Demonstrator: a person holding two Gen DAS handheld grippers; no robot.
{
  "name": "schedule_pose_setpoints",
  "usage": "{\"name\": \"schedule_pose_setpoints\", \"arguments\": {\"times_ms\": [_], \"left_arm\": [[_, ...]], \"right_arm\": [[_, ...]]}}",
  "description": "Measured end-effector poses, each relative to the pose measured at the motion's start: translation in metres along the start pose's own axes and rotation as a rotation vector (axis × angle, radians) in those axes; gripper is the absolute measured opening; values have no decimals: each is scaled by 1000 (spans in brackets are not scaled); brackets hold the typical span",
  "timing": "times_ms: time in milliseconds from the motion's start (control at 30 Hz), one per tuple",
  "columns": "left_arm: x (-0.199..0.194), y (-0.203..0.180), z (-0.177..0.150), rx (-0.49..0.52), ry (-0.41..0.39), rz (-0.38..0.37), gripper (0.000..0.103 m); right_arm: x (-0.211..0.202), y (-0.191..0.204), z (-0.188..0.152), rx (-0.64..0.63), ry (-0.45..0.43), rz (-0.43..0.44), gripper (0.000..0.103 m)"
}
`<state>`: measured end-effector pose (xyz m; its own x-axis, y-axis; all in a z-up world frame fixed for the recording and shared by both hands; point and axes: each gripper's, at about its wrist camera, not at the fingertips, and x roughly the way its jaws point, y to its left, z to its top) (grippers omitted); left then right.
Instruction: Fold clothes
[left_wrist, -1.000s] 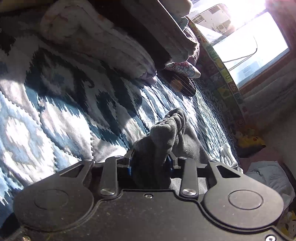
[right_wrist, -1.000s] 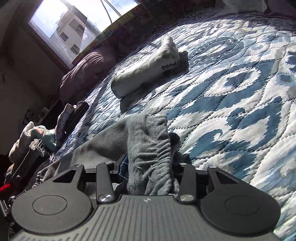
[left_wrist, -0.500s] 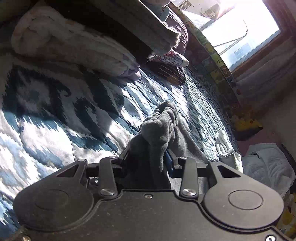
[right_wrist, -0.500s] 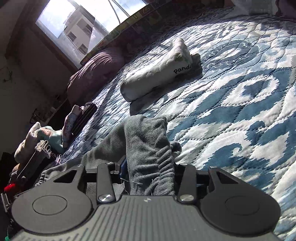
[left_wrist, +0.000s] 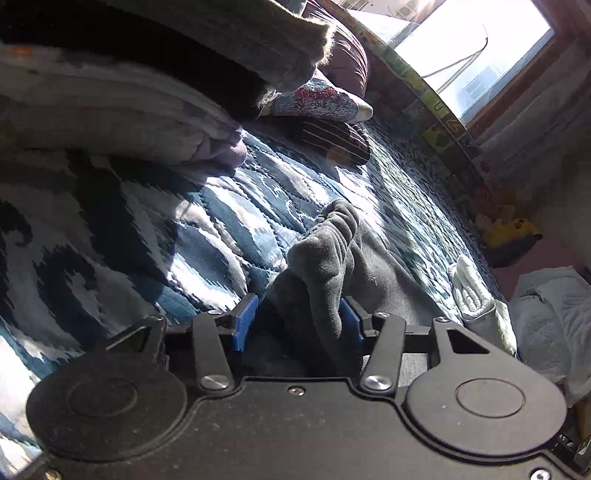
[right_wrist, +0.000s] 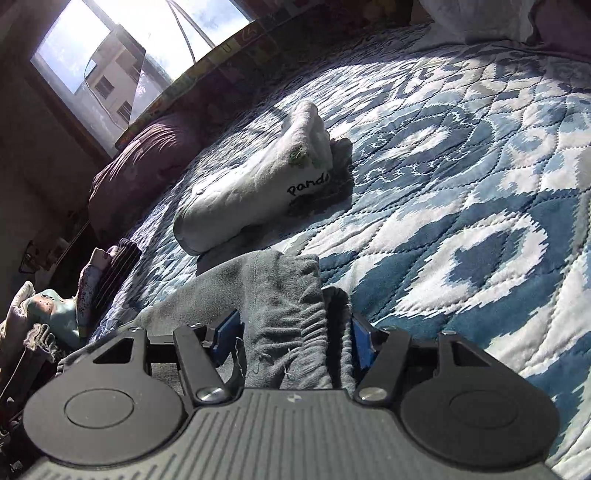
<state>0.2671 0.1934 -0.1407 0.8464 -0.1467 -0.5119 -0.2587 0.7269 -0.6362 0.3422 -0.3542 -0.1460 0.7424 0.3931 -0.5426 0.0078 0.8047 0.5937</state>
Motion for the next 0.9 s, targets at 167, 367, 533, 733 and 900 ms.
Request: {"name": "schedule_pose_setpoints", "arguments": {"times_ms": [167,367,533,733,900], "left_arm": [[-16,12,7,-30,15,-25,53],[-36,2,20,67,-5,1,59],[-39,-17,41,182,-3,22,59],[-15,-55,72,358,45,29,59],[28,-78,83,492,169,80,59]], "right_arm": [[-6,-7,3,-14,3,37,72],[-21,-5,19,-60,-74,51,73],[-19,3,28,-120,-93,77,73],[-8,18,30,-223,-71,67,67],[-1,24,29,-271,-57,50,58]]}}
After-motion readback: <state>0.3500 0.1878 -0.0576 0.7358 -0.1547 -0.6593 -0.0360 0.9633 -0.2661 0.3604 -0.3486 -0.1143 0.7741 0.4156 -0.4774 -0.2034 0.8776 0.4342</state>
